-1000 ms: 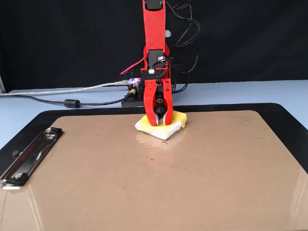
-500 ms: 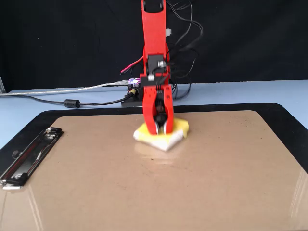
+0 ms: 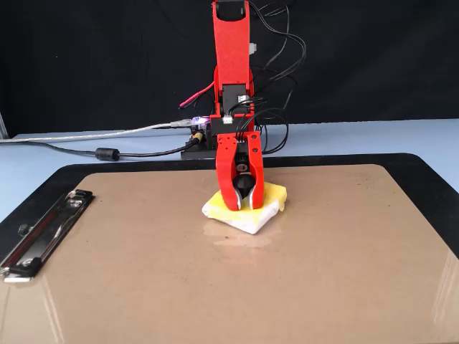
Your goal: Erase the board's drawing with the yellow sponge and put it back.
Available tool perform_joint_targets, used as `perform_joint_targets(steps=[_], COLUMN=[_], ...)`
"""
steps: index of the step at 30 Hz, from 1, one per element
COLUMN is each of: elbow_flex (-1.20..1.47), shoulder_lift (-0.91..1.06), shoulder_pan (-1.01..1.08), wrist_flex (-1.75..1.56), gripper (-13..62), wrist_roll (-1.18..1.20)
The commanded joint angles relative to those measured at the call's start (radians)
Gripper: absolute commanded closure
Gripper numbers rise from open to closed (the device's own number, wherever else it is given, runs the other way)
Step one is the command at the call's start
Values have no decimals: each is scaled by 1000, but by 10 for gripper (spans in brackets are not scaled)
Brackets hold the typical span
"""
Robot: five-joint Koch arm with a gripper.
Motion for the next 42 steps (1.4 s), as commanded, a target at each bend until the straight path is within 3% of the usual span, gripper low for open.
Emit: perform_joint_targets(steps=[1, 10, 14, 20, 35, 36, 40, 42], elbow_flex=[2, -100, -176, -195, -224, -225, -250, -256], shoulder_lift=[83, 399, 388, 321, 175, 175, 181, 190], shoulder_pan=[-29, -407, -620, -781, -831, -831, -862, -864], wrist_flex=[11, 302, 342, 337, 331, 330, 333, 341], gripper=[575, 575, 575, 575, 566, 521, 168, 157], wrist_roll=[-21, -199, -259, -261, -259, -261, -253, -261])
